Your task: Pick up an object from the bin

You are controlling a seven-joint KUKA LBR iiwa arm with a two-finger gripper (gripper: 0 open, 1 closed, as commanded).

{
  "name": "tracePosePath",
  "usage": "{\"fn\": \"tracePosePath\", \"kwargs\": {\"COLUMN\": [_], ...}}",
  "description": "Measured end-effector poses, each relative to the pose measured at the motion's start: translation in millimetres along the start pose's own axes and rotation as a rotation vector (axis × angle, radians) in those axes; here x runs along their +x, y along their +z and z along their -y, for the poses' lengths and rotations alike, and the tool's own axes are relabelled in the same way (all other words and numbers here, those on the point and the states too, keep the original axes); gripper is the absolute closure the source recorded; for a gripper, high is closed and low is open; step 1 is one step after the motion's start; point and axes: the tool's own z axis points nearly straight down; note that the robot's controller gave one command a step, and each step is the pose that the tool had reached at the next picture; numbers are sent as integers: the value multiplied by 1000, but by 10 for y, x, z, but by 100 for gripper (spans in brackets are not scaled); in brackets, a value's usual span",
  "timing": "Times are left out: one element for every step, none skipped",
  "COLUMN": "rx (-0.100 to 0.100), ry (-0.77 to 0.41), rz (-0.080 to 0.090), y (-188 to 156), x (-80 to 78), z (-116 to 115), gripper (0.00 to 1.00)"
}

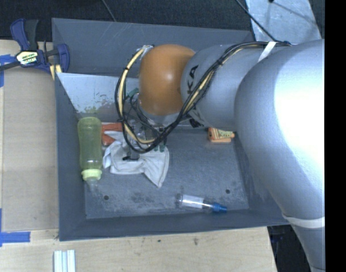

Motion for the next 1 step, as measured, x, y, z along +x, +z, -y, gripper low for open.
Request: {"fn": "tracePosePath", "kwargs": {"rx": [-2], "ry": [-15], "rz": [7], "y": [-1378], "x": [22], "z": [66], "gripper": [100]}}
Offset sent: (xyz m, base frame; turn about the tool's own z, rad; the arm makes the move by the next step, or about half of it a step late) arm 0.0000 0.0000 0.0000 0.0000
